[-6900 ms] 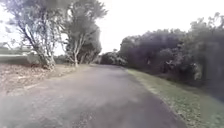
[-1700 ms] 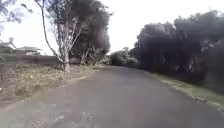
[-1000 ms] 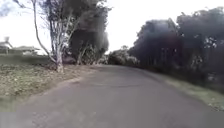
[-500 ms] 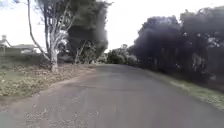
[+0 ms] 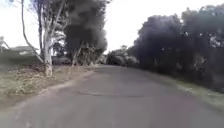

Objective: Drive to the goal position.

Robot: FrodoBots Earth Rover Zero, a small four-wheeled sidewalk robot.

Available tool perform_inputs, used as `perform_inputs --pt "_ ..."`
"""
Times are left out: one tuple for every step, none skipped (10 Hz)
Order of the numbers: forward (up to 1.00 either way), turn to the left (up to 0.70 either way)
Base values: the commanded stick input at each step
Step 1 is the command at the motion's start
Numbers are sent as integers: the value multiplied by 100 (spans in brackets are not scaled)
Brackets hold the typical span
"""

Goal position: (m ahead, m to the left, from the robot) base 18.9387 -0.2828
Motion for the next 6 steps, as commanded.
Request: perform_inputs --pt "70 0" --pt "70 0" --pt "70 0" --pt "70 1" --pt "70 2" --pt "70 4"
